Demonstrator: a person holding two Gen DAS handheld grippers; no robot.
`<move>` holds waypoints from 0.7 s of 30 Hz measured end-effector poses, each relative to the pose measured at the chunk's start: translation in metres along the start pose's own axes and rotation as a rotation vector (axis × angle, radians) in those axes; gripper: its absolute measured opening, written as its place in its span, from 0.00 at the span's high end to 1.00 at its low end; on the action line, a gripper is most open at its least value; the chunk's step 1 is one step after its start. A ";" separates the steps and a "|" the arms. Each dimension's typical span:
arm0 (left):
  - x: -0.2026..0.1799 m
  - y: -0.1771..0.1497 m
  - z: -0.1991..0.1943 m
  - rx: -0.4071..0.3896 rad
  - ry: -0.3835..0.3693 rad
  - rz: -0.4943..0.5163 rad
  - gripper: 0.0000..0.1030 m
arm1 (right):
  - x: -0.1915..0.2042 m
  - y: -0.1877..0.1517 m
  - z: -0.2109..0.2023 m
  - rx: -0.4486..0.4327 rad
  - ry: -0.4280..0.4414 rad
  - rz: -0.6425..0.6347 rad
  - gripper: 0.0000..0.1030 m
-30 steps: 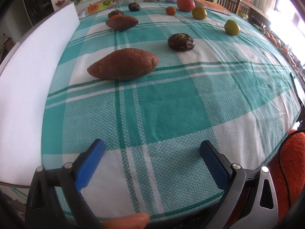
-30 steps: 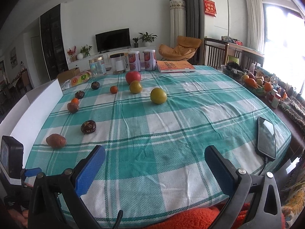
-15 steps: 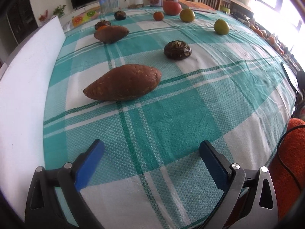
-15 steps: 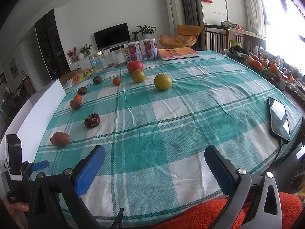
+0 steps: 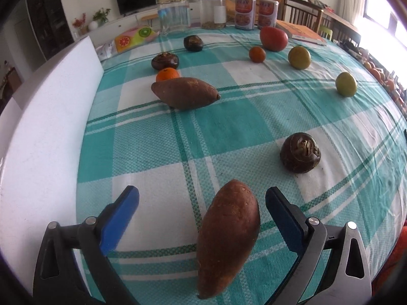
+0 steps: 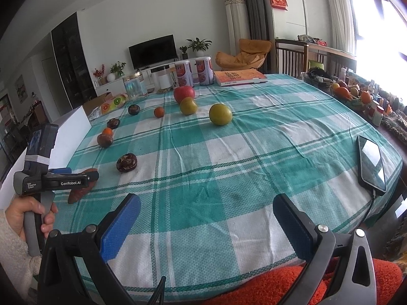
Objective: Organize fruits
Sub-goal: 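Lower the left tool onto the large sweet potato and close it, then grasp the dark brown round fruit with the right tool while the left tool lifts the sweet potato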
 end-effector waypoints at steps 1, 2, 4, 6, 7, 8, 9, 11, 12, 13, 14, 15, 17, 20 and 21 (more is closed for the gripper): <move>0.000 -0.003 0.003 0.028 -0.018 -0.005 0.03 | 0.000 0.000 -0.001 -0.003 0.002 0.001 0.00; -0.001 -0.008 0.004 0.050 -0.041 -0.010 0.03 | 0.000 0.000 -0.001 -0.006 0.003 0.002 0.00; -0.003 -0.021 -0.001 0.072 -0.088 -0.013 0.03 | -0.002 -0.001 -0.001 -0.007 0.009 0.009 0.00; -0.008 -0.031 -0.006 0.082 -0.124 -0.007 0.03 | -0.003 -0.002 0.002 0.003 0.017 0.020 0.00; -0.010 -0.034 -0.009 0.078 -0.139 -0.004 0.04 | -0.003 -0.002 0.004 0.014 0.021 0.024 0.00; -0.012 -0.034 -0.011 0.068 -0.154 -0.002 0.04 | -0.003 -0.003 0.007 0.024 0.025 0.027 0.00; -0.014 -0.033 -0.012 0.060 -0.162 -0.002 0.04 | -0.003 -0.004 0.009 0.035 0.027 0.028 0.00; -0.017 -0.031 -0.013 0.051 -0.156 -0.007 0.04 | -0.004 -0.005 0.011 0.044 0.029 0.031 0.00; -0.018 -0.030 -0.014 0.040 -0.152 -0.010 0.05 | -0.005 -0.005 0.011 0.042 0.031 0.033 0.00; -0.019 -0.027 -0.014 0.029 -0.148 -0.010 0.05 | -0.006 -0.005 0.010 0.041 0.032 0.037 0.00; -0.020 -0.026 -0.016 0.020 -0.138 -0.007 0.07 | -0.007 -0.006 0.010 0.041 0.036 0.043 0.00; -0.021 -0.026 -0.017 0.010 -0.128 0.000 0.25 | -0.009 -0.006 0.010 0.046 0.040 0.052 0.00; -0.022 -0.027 -0.016 0.016 -0.121 0.002 0.55 | -0.013 -0.008 0.013 0.059 0.046 0.075 0.00; -0.020 -0.031 -0.017 0.001 -0.142 -0.023 0.59 | -0.017 -0.010 0.017 0.081 0.056 0.107 0.00; -0.019 -0.033 -0.019 -0.005 -0.145 -0.038 0.59 | -0.016 -0.010 0.019 0.090 0.059 0.107 0.00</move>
Point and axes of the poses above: each gripper's, at about its wrist camera, not at the fingertips, and z roughly the way its jaws point, x to its left, y to its top, the point moved 8 cm from there along z, roughly the way its jaws point, and after that the axes turned 6 degrees about -y, right-handed, at the moved point
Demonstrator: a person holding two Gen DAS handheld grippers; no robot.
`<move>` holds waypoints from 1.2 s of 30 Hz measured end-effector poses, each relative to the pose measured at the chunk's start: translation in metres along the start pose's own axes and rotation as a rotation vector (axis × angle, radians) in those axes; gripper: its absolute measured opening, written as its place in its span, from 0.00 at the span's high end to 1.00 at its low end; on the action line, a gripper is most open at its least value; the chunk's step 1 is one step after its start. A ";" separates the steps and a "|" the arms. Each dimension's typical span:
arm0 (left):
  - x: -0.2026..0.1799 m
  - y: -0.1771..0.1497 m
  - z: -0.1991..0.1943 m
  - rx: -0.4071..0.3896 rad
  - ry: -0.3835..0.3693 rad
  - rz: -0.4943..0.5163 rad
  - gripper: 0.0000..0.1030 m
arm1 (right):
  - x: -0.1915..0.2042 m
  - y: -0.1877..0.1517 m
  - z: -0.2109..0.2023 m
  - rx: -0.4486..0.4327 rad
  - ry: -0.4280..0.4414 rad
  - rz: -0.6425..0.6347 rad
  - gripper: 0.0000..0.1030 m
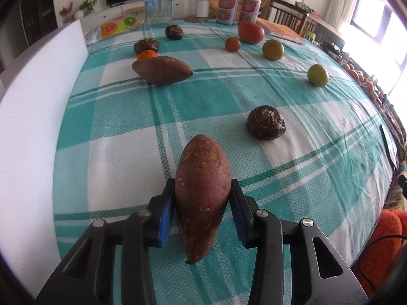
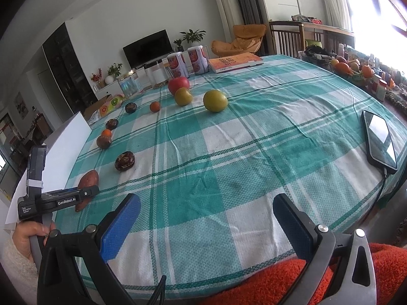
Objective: Organize fruits
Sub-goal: 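Grasp the dark brown round fruit with the right tool while the left tool lifts the sweet potato, then carry both items over the white box and open both tools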
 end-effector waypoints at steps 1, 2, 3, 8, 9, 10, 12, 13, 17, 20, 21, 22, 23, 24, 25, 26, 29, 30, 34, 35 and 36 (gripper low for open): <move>0.001 -0.003 -0.003 -0.005 -0.007 -0.019 0.59 | 0.004 0.001 0.003 0.015 0.007 -0.012 0.00; 0.002 -0.006 -0.006 -0.011 -0.020 -0.036 0.60 | 0.012 0.002 0.007 0.036 0.025 -0.034 0.00; 0.003 -0.010 -0.010 -0.016 -0.033 -0.050 0.60 | 0.025 0.003 0.014 0.069 0.066 -0.066 0.00; 0.000 -0.022 -0.024 -0.031 -0.081 -0.086 0.60 | 0.112 0.013 0.064 0.222 0.233 -0.246 0.21; 0.000 -0.023 -0.028 -0.036 -0.089 -0.091 0.60 | 0.129 0.017 0.074 0.225 0.227 -0.292 0.32; 0.000 -0.023 -0.033 -0.044 -0.094 -0.095 0.60 | 0.145 0.021 0.083 0.231 0.231 -0.328 0.33; -0.001 -0.023 -0.045 -0.064 -0.104 -0.098 0.60 | 0.176 0.028 0.101 0.244 0.263 -0.370 0.33; -0.001 -0.022 -0.050 -0.072 -0.108 -0.098 0.60 | 0.189 0.029 0.111 0.263 0.268 -0.386 0.32; -0.002 -0.019 -0.067 -0.100 -0.132 -0.107 0.60 | 0.210 0.018 0.152 0.334 0.201 -0.464 0.31; -0.003 -0.017 -0.077 -0.113 -0.156 -0.118 0.60 | 0.202 0.016 0.164 0.347 0.165 -0.451 0.54; -0.003 -0.017 -0.080 -0.118 -0.164 -0.123 0.60 | 0.198 0.016 0.163 0.347 0.173 -0.427 0.54; -0.002 -0.016 -0.085 -0.122 -0.175 -0.132 0.60 | 0.194 0.017 0.160 0.349 0.187 -0.394 0.54; -0.001 -0.015 -0.091 -0.128 -0.191 -0.144 0.60 | 0.190 0.018 0.155 0.352 0.203 -0.362 0.54; -0.001 -0.013 -0.098 -0.135 -0.211 -0.157 0.60 | 0.188 0.020 0.148 0.353 0.218 -0.337 0.54; 0.000 -0.012 -0.108 -0.148 -0.232 -0.170 0.60 | 0.189 0.023 0.139 0.350 0.239 -0.320 0.54; 0.003 -0.009 -0.119 -0.164 -0.249 -0.182 0.60 | 0.194 0.026 0.128 0.345 0.268 -0.312 0.54; 0.022 0.002 -0.155 -0.237 -0.243 -0.214 0.60 | 0.231 0.037 0.086 0.321 0.393 -0.315 0.54; 0.034 0.004 -0.166 -0.262 -0.220 -0.228 0.60 | 0.249 0.040 0.071 0.317 0.446 -0.320 0.54; 0.102 -0.001 -0.196 -0.321 -0.054 -0.307 0.60 | 0.335 0.033 0.011 0.308 0.637 -0.417 0.54; 0.121 -0.007 -0.199 -0.320 -0.005 -0.335 0.60 | 0.356 0.027 -0.001 0.311 0.673 -0.453 0.54; 0.140 -0.013 -0.200 -0.311 0.040 -0.364 0.60 | 0.377 0.020 -0.009 0.315 0.703 -0.486 0.54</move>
Point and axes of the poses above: each gripper's, at about its wrist camera, not at the fingertips, and z roughly the way its jaws point, x to its left, y to its top, the point moved 8 cm from there along z, roughly the way its jaws point, and after that the axes turned 6 degrees about -y, right-handed, at the moved point
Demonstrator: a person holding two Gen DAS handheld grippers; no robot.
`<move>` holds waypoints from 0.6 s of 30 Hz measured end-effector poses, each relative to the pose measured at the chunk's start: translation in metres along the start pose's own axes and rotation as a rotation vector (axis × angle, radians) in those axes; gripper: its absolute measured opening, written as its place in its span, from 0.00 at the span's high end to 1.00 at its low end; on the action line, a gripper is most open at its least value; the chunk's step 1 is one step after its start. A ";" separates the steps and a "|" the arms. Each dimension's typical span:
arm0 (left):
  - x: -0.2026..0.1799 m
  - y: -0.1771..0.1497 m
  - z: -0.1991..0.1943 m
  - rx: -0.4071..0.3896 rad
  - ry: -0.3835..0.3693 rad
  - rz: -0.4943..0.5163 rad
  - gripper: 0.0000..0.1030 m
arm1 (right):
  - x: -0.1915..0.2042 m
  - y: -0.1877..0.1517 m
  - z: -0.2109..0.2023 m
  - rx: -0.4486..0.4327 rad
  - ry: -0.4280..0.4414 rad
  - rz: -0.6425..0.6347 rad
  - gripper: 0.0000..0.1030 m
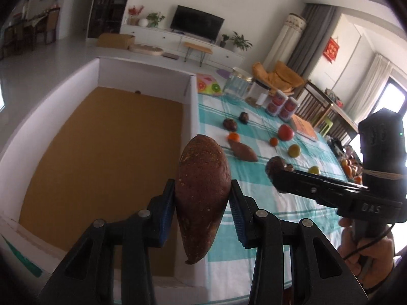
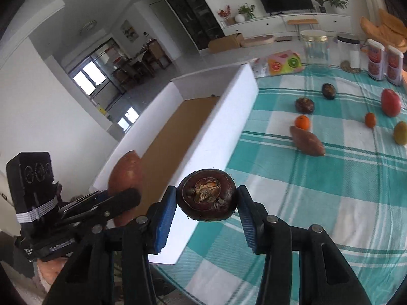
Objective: Organize fruits
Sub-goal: 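Carry both items over the white box and open both tools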
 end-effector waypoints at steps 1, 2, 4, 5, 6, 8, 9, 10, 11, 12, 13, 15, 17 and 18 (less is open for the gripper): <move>0.019 0.000 0.000 0.004 0.040 -0.023 0.60 | 0.020 0.001 0.008 0.015 0.021 -0.032 0.54; 0.036 0.000 0.000 0.011 0.076 -0.044 0.60 | 0.037 0.001 0.018 0.034 0.036 -0.062 0.54; 0.063 -0.004 0.001 0.024 0.143 -0.075 0.59 | 0.063 -0.004 0.038 0.071 0.042 -0.112 0.54; 0.073 -0.007 0.001 0.030 0.167 -0.085 0.59 | 0.071 -0.008 0.047 0.088 0.038 -0.128 0.54; 0.079 -0.011 0.001 0.037 0.187 -0.094 0.59 | 0.076 -0.012 0.057 0.105 0.037 -0.136 0.53; 0.089 -0.018 0.003 0.056 0.213 -0.116 0.57 | 0.079 -0.017 0.071 0.136 0.028 -0.133 0.53; 0.092 -0.020 0.004 0.055 0.228 -0.128 0.51 | 0.077 -0.019 0.075 0.145 0.021 -0.123 0.50; 0.093 -0.020 0.002 0.050 0.228 -0.134 0.45 | 0.074 -0.018 0.076 0.143 0.024 -0.106 0.47; 0.090 -0.020 0.001 0.040 0.228 -0.134 0.34 | 0.069 -0.017 0.072 0.128 0.036 -0.087 0.43; 0.087 -0.017 0.001 0.024 0.233 -0.127 0.27 | 0.063 -0.015 0.065 0.109 0.041 -0.069 0.41; 0.082 -0.015 0.001 0.007 0.236 -0.113 0.27 | 0.055 -0.013 0.059 0.092 0.035 -0.051 0.41; 0.066 -0.010 0.003 -0.009 0.214 -0.080 0.27 | 0.034 -0.011 0.040 0.049 0.012 -0.018 0.38; 0.042 -0.007 0.007 -0.020 0.165 -0.048 0.27 | 0.007 -0.013 0.020 -0.001 -0.029 0.019 0.32; 0.028 -0.007 0.009 -0.020 0.132 -0.026 0.26 | -0.012 -0.017 0.011 -0.026 -0.059 0.040 0.25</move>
Point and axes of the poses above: each gripper's, at about its wrist camera, not at the fingertips, and z roughly the way its jaws point, x to its left, y to its top, the point moved 8 cm from there along z, roughly the way its jaws point, and after that the axes turned 6 degrees about -y, right-handed, at the moved point
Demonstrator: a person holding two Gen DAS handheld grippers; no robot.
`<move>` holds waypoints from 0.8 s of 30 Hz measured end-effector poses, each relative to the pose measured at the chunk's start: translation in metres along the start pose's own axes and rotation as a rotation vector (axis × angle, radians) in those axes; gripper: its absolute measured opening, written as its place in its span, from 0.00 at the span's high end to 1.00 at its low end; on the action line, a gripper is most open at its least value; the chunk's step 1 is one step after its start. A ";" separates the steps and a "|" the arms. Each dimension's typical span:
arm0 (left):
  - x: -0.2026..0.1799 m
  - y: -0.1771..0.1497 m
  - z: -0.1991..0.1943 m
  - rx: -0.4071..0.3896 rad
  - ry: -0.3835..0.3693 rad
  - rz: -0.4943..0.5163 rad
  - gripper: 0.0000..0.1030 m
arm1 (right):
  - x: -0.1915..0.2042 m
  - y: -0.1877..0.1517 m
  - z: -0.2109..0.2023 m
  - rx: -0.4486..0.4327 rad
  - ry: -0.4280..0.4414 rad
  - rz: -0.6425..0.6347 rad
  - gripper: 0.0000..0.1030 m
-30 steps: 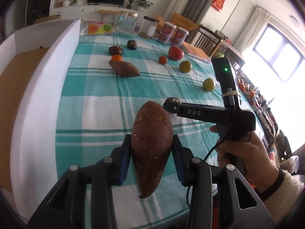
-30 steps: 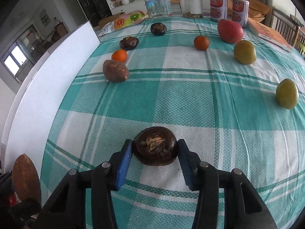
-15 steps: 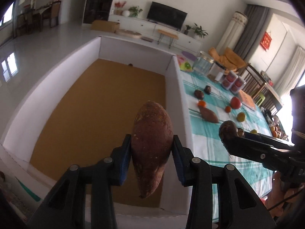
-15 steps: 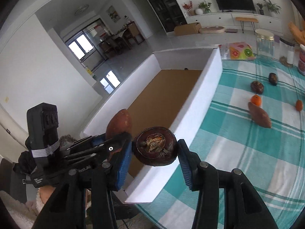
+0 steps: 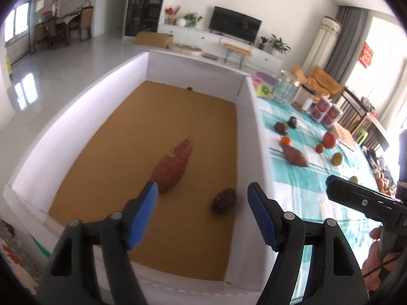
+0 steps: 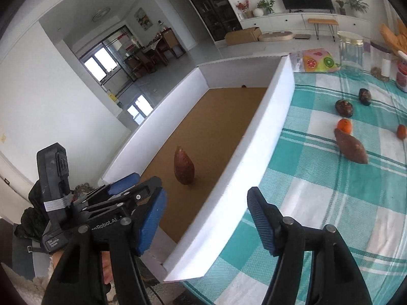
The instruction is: Organize fruits
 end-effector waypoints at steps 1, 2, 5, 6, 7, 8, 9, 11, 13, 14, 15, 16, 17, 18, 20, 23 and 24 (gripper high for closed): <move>-0.018 -0.002 0.001 0.002 -0.041 0.026 0.25 | -0.022 -0.004 -0.007 -0.023 -0.043 0.024 0.22; -0.038 -0.006 0.002 0.007 -0.086 0.056 0.22 | -0.047 -0.010 -0.012 -0.042 -0.100 0.046 0.16; -0.102 -0.025 0.015 0.056 -0.213 0.148 0.19 | -0.134 -0.040 -0.018 -0.046 -0.356 0.111 0.12; -0.122 -0.035 0.024 0.090 -0.251 0.172 0.19 | -0.164 -0.054 -0.020 -0.031 -0.444 0.139 0.12; -0.140 -0.045 0.034 0.125 -0.286 0.191 0.19 | -0.192 -0.067 -0.022 -0.016 -0.514 0.169 0.12; -0.157 -0.055 0.048 0.152 -0.313 0.209 0.19 | -0.216 -0.080 -0.026 -0.004 -0.571 0.202 0.12; -0.170 -0.063 0.063 0.171 -0.323 0.225 0.19 | -0.238 -0.090 -0.033 -0.002 -0.620 0.238 0.12; -0.189 -0.074 0.098 0.205 -0.309 0.245 0.19 | -0.273 -0.107 -0.051 -0.022 -0.718 0.317 0.12; -0.201 -0.076 0.129 0.197 -0.287 0.259 0.19 | -0.300 -0.118 -0.068 -0.045 -0.790 0.398 0.12; -0.204 -0.074 0.143 0.180 -0.262 0.273 0.19 | -0.311 -0.121 -0.072 -0.049 -0.816 0.429 0.11; -0.206 -0.073 0.152 0.167 -0.236 0.289 0.19 | -0.322 -0.123 -0.074 -0.047 -0.839 0.455 0.08; -0.208 -0.071 0.163 0.159 -0.217 0.303 0.19 | -0.332 -0.125 -0.076 -0.043 -0.858 0.475 0.07; -0.209 -0.070 0.173 0.161 -0.204 0.312 0.19 | -0.342 -0.124 -0.075 -0.035 -0.874 0.492 0.05; -0.209 -0.069 0.181 0.167 -0.195 0.315 0.19 | -0.352 -0.121 -0.076 -0.031 -0.892 0.505 0.00; -0.211 -0.066 0.195 0.171 -0.184 0.318 0.19 | -0.370 -0.110 -0.074 -0.028 -0.911 0.521 0.00; -0.216 -0.064 0.200 0.163 -0.159 0.363 0.18 | -0.393 -0.093 -0.072 -0.041 -0.927 0.520 0.00; -0.218 -0.065 0.202 0.170 -0.149 0.379 0.15 | -0.398 -0.091 -0.072 -0.055 -0.927 0.515 0.00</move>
Point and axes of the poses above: each gripper's, at about its wrist camera, not at the fingertips, and z roughly the way its jaws point, x to its left, y to its top, the point moved 8 cm from there along z, roughly the way its jaws point, and after that the axes turned 6 degrees about -y, right-handed, at the moved point
